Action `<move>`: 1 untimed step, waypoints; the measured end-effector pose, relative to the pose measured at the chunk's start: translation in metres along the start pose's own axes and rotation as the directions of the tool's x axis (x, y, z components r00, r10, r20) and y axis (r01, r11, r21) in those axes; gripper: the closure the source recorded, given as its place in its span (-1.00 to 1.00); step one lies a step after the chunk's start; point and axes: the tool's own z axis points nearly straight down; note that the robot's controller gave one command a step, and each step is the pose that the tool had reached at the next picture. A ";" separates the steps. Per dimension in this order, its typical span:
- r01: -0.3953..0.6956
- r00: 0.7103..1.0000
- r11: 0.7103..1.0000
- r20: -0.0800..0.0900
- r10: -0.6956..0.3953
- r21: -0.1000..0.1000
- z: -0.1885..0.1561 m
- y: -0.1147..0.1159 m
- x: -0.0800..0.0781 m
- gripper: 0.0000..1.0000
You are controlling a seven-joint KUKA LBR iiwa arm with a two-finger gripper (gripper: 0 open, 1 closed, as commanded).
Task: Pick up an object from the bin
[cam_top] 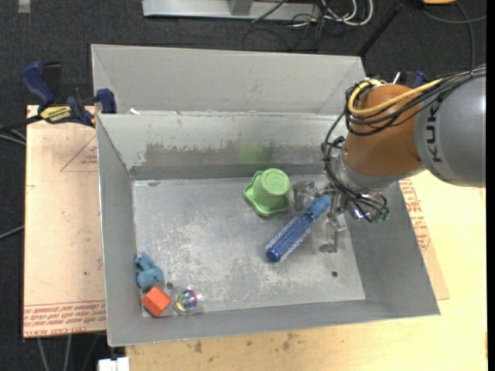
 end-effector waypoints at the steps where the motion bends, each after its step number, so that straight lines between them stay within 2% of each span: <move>1: -0.072 0.997 0.997 -0.007 0.072 -0.005 0.032 0.045 -0.003 -1.00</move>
Offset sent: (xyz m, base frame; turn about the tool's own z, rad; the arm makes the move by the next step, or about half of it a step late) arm -0.0133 0.0399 -0.0309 0.0756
